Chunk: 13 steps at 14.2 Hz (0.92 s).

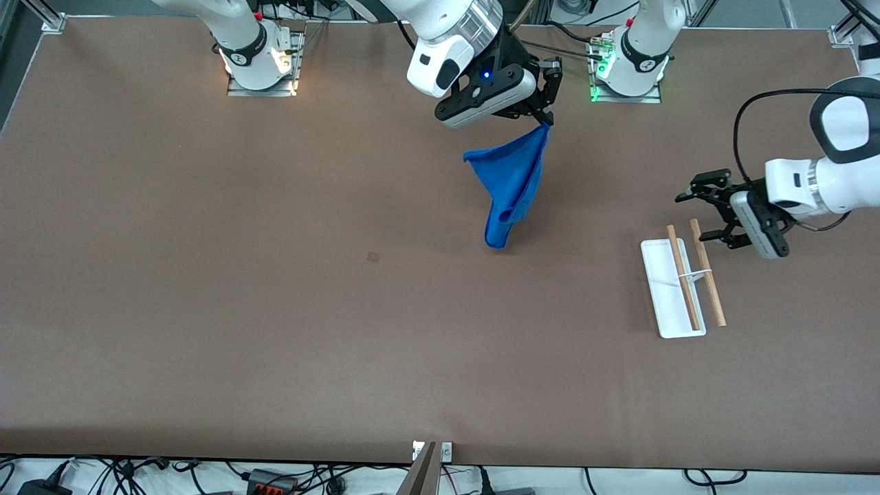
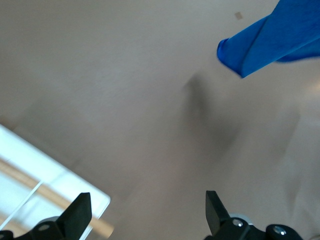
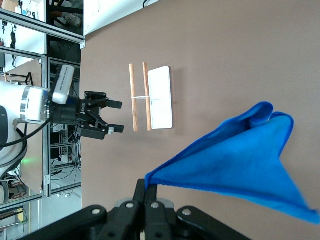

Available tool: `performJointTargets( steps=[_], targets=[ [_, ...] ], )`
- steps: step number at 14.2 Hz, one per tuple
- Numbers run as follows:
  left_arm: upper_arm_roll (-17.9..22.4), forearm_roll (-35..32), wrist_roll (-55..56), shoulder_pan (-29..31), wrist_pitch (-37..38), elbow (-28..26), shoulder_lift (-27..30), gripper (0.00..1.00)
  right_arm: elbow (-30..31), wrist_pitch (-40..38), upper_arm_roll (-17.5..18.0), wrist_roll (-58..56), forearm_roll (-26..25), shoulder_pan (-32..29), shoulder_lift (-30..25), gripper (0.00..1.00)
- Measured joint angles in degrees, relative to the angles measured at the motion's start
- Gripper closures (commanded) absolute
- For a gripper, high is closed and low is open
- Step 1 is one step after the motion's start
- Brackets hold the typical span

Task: Pass towel and hang on rack
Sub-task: 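Hold the towel up while the left gripper reaches toward it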

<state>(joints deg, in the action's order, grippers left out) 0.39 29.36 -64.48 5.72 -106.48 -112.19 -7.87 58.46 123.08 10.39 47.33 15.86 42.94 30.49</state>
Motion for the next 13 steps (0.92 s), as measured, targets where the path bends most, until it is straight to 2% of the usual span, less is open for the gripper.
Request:
performJointTargets(
  steps=[4, 10, 13],
  targets=[
    [-4.05, 3.58, -5.78, -0.51, -2.09, -0.82, -1.32, 0.0, 0.0, 0.0, 0.0, 0.0, 0.0, 0.0, 0.0, 1.0],
    [-7.79, 14.96, -22.17, -0.56, -7.73, -3.56, -8.68, 0.0, 0.0, 0.0, 0.0, 0.0, -0.73, 0.0, 0.02, 1.0],
    [-9.95, 17.46, -26.34, -0.56, -9.72, -3.78, -11.1, 0.0, 0.0, 0.01, 0.0, 0.0, -0.8, 0.0, 0.02, 1.0]
  ],
)
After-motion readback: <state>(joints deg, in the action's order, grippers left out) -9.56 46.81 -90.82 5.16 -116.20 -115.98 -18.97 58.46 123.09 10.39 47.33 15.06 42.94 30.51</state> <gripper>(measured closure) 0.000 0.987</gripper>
